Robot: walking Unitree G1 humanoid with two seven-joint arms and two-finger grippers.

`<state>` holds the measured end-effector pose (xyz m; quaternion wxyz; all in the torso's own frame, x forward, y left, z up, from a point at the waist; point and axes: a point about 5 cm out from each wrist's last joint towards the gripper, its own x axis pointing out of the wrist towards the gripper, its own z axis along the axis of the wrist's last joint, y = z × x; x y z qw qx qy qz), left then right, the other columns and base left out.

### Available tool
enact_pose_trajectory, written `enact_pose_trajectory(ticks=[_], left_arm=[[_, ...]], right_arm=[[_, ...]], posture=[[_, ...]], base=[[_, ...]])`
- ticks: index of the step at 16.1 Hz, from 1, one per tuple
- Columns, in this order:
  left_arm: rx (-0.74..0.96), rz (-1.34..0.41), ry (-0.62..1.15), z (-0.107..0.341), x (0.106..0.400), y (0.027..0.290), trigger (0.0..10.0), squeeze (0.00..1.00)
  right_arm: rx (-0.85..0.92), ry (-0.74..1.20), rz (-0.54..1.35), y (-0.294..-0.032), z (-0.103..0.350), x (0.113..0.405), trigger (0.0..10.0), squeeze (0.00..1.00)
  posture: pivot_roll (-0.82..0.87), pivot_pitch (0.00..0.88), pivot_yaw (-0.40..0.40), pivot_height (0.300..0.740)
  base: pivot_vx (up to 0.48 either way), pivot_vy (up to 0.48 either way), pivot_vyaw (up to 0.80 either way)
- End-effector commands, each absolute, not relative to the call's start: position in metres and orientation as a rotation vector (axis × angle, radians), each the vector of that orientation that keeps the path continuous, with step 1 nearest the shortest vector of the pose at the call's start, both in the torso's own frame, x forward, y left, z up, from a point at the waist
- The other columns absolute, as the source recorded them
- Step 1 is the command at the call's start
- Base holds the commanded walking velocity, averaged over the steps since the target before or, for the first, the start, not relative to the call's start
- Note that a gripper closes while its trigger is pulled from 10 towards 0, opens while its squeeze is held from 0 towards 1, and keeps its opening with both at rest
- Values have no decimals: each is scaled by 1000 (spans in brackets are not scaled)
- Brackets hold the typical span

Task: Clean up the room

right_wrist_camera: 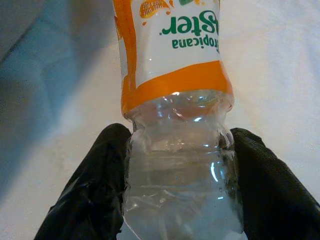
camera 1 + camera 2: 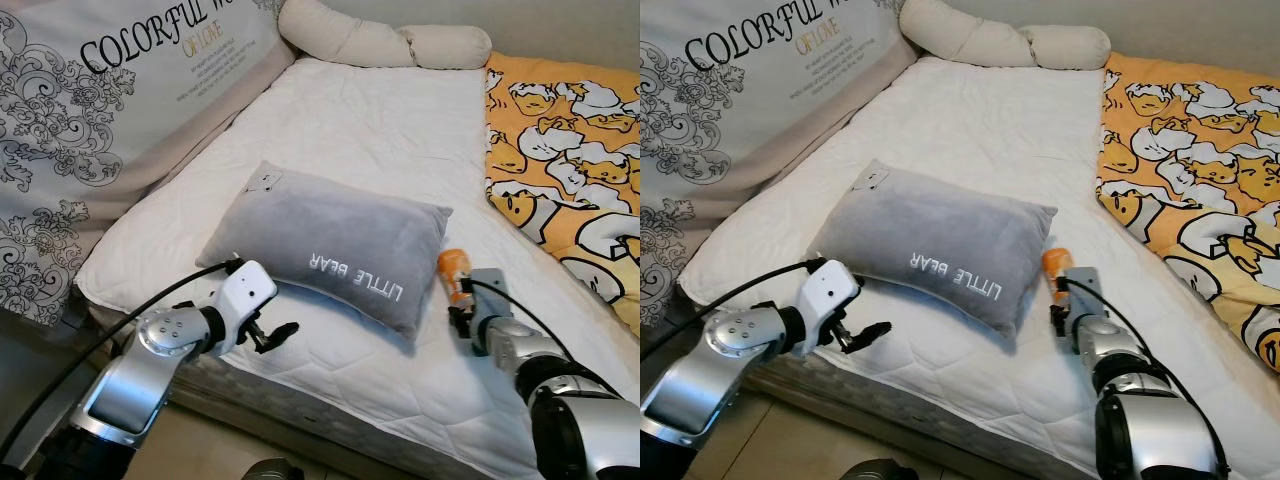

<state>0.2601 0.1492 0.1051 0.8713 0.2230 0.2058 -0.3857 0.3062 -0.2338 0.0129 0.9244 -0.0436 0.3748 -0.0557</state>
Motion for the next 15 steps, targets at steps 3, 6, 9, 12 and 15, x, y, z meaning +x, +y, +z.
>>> enact_pose_trajectory(ticks=[3, 6, 9, 12, 15], left_arm=[[468, -770, 421, 105, 263, 151, 10000, 0], [453, -558, 337, 107, 267, 156, 10000, 0], [343, -396, 248, 114, 266, 153, 10000, 0], [324, -214, 140, 118, 274, 151, 10000, 0], [211, -93, 115, 126, 280, 160, 10000, 0]], right_arm=[[-9, 649, -264, -257, 22, 306, 0, 0], [25, 199, -372, -276, 76, 325, 10000, 0], [-51, -64, -98, -233, 118, 327, 10000, 0], [-19, -116, 167, -169, 133, 309, 10000, 0], [-34, -51, 171, -157, 123, 291, 10000, 0]], posture=[[148, 0, 69, 740], [103, 0, 96, 740], [74, 0, 89, 740], [72, 0, 64, 740], [52, 0, 75, 740]], base=[[0, 0, 0], [0, 0, 0], [0, 0, 175], [0, 0, 800], [0, 0, 771]])
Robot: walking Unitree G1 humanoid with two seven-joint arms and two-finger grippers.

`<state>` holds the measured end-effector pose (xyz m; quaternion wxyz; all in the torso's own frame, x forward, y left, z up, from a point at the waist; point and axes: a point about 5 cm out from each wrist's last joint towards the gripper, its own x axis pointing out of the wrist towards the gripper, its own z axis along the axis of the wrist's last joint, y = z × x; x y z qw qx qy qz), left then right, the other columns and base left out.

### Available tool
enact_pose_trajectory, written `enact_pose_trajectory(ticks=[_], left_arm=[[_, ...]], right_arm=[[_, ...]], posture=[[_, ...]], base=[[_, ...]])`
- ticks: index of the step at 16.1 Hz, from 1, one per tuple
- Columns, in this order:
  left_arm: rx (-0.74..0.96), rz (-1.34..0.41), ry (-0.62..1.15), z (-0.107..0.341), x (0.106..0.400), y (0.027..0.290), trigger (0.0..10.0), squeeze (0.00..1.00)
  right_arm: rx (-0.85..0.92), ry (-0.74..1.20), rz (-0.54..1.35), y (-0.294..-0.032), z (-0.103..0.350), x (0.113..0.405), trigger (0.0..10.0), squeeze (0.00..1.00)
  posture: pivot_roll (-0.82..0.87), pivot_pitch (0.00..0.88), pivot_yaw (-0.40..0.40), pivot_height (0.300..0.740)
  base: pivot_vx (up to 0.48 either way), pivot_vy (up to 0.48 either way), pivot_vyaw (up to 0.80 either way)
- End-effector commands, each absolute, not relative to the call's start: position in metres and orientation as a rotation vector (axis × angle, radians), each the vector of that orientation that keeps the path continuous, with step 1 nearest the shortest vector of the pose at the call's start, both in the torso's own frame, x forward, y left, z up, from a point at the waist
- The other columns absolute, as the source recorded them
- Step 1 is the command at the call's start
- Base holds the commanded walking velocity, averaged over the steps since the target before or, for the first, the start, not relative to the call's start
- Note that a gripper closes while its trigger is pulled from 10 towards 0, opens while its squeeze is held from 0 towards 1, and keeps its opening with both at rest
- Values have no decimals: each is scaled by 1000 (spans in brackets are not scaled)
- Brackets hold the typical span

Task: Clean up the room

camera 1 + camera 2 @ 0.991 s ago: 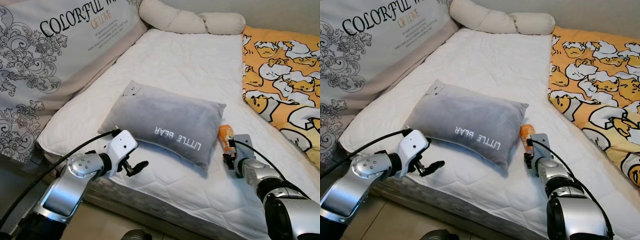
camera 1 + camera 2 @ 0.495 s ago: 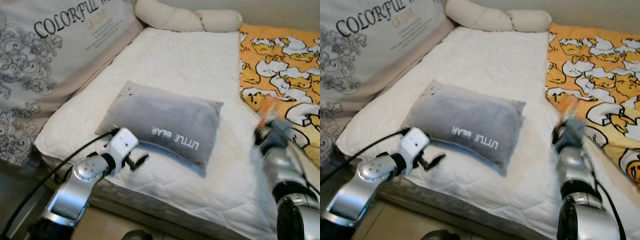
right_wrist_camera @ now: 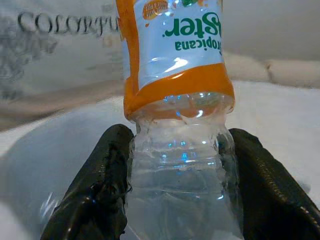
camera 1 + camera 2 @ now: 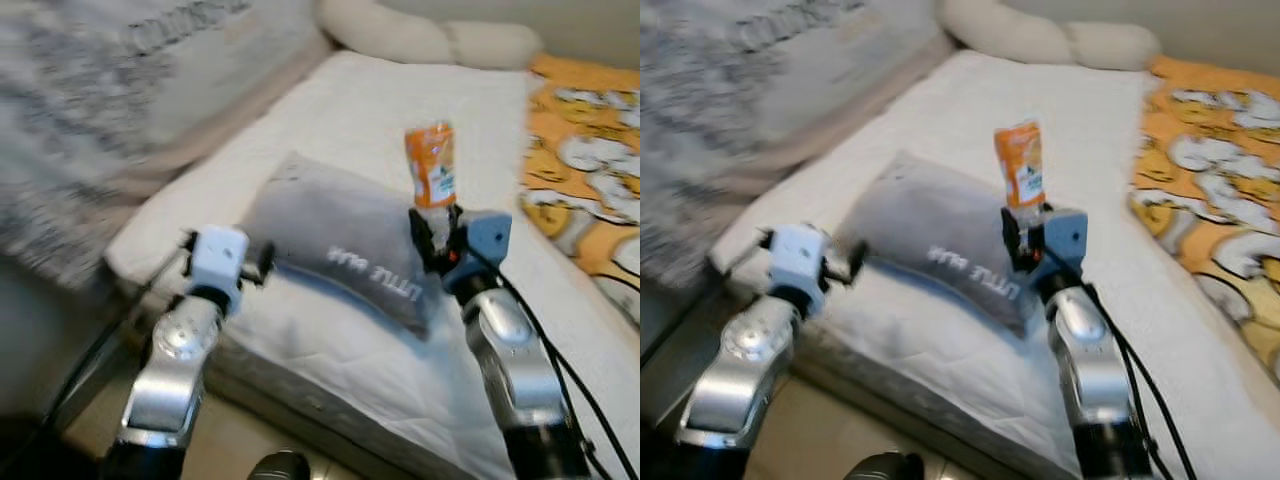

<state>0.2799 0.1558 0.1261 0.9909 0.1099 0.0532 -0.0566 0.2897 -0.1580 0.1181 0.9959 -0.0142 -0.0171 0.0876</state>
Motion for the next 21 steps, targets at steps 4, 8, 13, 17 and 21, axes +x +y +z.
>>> enact_pose_trajectory(ticks=[4, 8, 13, 17, 21], left_arm=[[216, -73, 112, 120, 280, 158, 10000, 0], [203, -27, 119, 122, 282, 157, 10000, 0], [169, -27, 154, 122, 286, 157, 10000, 0], [165, -40, 150, 125, 286, 155, 10000, 0], [169, -24, 119, 128, 288, 157, 10000, 0]], right_arm=[[-44, 74, 137, -155, 115, 286, 10000, 0], [-21, 170, 133, -148, 109, 282, 10000, 0], [-30, 196, 97, -148, 110, 283, 10000, 0], [-34, 251, 117, -146, 107, 283, 10000, 0], [-30, 257, 98, -147, 107, 282, 10000, 0]], posture=[[18, 0, 69, 740], [36, 0, 35, 740], [30, 0, 53, 740], [50, 0, 36, 740], [51, 0, 41, 740]], base=[[0, 0, 767], [0, 0, 786], [0, 0, 790], [0, 0, 800], [0, 0, 800]])
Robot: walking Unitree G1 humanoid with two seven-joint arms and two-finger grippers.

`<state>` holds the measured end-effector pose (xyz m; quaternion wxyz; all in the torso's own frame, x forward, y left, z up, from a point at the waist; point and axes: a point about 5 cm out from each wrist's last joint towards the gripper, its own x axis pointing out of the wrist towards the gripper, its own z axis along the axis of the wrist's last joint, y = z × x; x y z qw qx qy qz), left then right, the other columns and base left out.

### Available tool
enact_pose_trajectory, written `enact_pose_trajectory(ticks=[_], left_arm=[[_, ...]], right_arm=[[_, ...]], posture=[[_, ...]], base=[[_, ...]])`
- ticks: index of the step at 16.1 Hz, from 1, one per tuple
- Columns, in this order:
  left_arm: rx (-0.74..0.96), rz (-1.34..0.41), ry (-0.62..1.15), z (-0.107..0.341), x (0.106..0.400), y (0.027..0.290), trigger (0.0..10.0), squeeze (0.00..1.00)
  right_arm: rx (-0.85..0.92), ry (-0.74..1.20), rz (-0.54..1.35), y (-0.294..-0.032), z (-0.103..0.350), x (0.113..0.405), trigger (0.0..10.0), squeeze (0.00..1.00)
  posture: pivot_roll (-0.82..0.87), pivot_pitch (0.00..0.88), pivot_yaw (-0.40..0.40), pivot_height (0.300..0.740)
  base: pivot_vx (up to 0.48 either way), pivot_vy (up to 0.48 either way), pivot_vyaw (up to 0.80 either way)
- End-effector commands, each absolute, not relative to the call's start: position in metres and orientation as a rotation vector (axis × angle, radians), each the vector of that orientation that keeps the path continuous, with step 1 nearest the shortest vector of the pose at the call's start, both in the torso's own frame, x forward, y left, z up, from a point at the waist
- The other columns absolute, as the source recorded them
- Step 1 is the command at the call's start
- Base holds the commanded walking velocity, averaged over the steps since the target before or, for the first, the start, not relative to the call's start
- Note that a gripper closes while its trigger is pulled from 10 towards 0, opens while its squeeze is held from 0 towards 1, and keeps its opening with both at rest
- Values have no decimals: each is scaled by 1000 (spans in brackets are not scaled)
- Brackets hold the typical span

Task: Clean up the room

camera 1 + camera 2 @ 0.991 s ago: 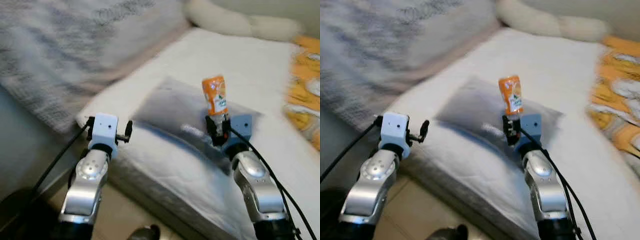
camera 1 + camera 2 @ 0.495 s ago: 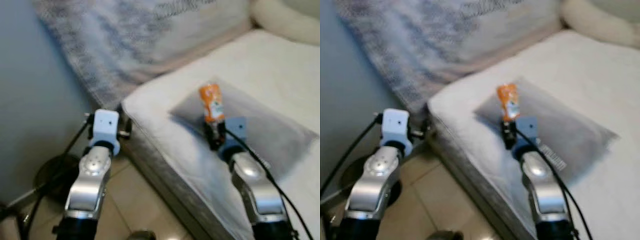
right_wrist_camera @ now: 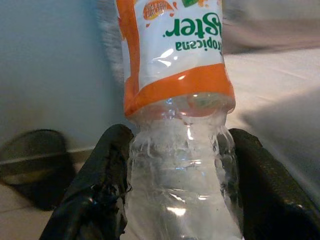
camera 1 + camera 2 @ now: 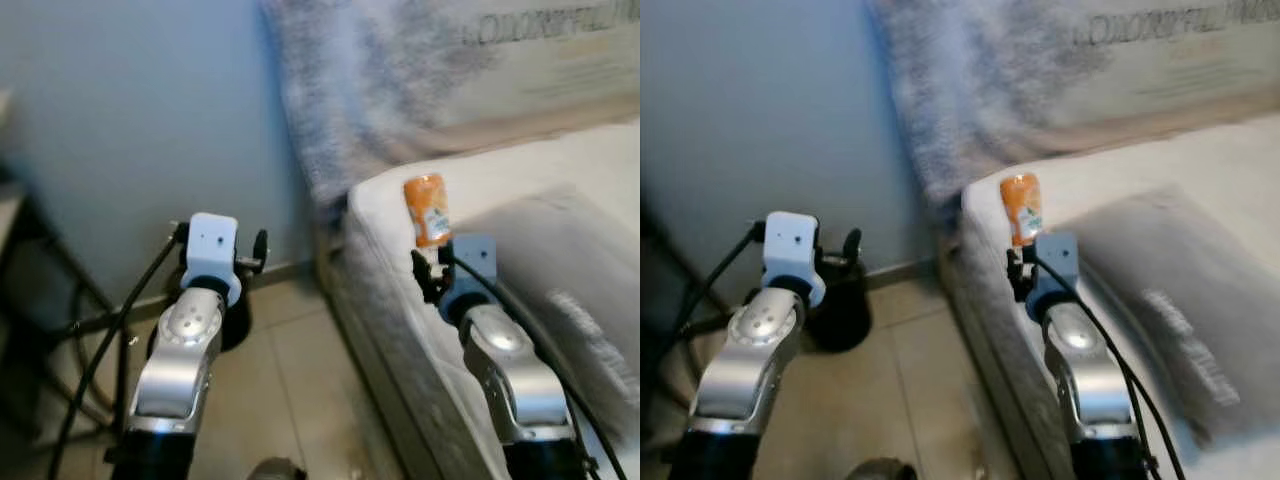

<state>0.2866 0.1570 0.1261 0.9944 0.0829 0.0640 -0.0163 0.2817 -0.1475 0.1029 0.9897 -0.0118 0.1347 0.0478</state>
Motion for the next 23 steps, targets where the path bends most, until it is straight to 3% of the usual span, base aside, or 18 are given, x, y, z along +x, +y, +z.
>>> enact_pose_trajectory(ticks=[1, 5, 8, 16, 19, 23], left_arm=[[177, -32, 112, 129, 287, 156, 10000, 0], [182, -27, 87, 132, 288, 156, 10000, 0], [170, -50, 89, 132, 288, 156, 10000, 0], [167, -41, 97, 131, 290, 161, 10000, 0], [172, -40, 101, 131, 291, 161, 10000, 0], [177, -42, 102, 131, 292, 162, 10000, 0]], right_arm=[[-21, 264, 106, -146, 107, 282, 10000, 0], [-15, 239, 142, -139, 110, 284, 10000, 0], [-15, 254, 91, -143, 106, 285, 10000, 0], [-38, 247, 87, -143, 105, 287, 10000, 0], [-60, 255, 71, -145, 103, 288, 10000, 0], [-74, 250, 60, -145, 103, 290, 10000, 0]], posture=[[54, 0, 40, 740], [58, 0, 36, 740], [60, 0, 34, 740], [58, 0, 43, 740], [56, 0, 44, 740], [62, 0, 42, 740]], base=[[0, 0, 800], [0, 0, 800], [0, 0, 0], [363, 0, 0], [370, 0, 800], [356, 0, 0]])
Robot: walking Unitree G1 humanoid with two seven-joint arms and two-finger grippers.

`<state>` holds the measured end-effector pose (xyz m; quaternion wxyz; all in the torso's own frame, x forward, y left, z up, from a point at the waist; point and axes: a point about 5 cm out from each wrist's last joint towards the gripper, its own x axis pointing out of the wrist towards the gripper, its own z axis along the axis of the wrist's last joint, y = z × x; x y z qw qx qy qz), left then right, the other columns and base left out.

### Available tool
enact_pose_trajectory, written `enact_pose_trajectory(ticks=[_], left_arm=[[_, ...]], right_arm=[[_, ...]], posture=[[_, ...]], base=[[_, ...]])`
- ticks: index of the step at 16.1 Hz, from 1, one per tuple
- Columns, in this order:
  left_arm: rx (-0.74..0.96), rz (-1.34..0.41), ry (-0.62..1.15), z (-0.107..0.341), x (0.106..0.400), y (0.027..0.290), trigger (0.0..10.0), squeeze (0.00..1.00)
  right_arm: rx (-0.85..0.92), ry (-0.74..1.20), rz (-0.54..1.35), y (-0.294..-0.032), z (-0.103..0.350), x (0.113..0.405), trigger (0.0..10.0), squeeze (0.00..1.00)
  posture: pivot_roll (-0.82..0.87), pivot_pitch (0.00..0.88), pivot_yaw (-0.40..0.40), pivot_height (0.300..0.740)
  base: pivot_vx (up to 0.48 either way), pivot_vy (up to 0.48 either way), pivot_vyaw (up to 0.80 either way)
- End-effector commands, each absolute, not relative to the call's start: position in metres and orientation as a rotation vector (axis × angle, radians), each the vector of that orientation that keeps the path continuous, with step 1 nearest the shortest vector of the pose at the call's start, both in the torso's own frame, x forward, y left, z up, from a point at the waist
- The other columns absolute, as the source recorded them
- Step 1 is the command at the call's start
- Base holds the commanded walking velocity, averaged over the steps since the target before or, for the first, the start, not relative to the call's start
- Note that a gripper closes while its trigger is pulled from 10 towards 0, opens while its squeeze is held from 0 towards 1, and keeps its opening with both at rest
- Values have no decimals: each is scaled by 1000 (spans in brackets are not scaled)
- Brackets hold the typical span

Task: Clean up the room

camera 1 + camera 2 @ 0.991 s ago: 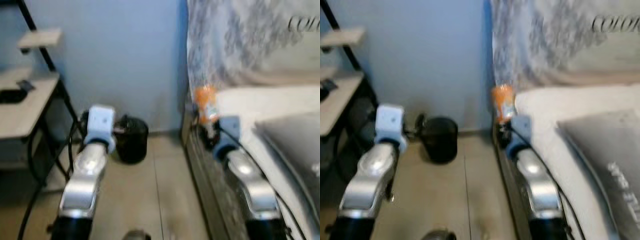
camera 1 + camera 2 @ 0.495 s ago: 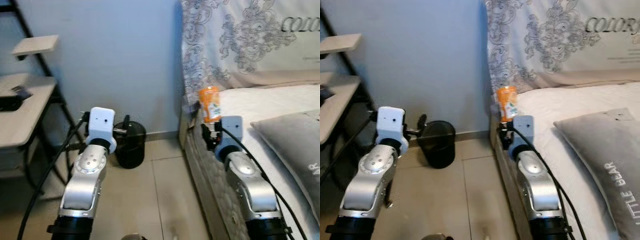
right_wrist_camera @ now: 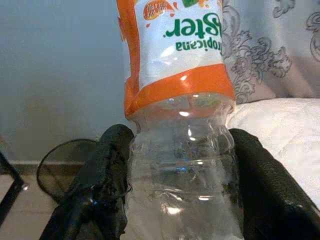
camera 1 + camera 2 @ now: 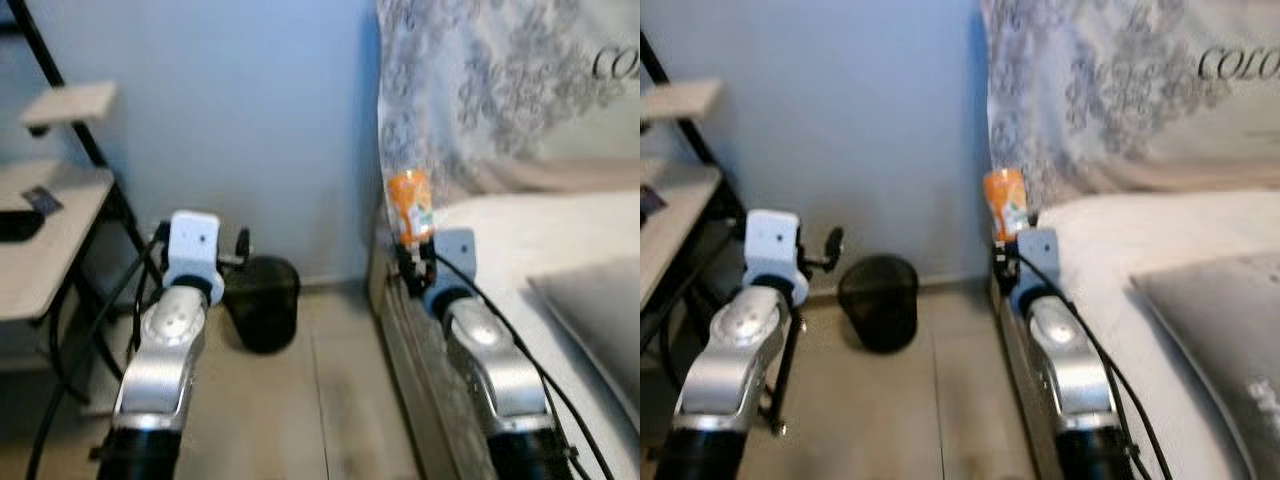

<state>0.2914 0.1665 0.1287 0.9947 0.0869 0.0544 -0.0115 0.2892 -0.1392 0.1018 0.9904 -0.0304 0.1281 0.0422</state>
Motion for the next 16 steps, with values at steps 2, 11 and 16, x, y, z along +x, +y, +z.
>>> enact_pose_trajectory(ticks=[2, 11, 16], left_arm=[[180, -41, 101, 131, 292, 163, 10000, 0], [177, -37, 100, 130, 291, 163, 10000, 0], [190, -36, 98, 131, 293, 164, 10000, 0]], right_arm=[[-69, 249, 71, -143, 102, 291, 10000, 0], [-49, 258, 122, -139, 97, 288, 10000, 0], [-27, 270, 145, -138, 95, 289, 10000, 0]], posture=[[64, 0, 41, 740], [71, 0, 37, 740], [76, 0, 45, 740]], base=[[351, 0, 0], [351, 0, 0], [346, 0, 0]])
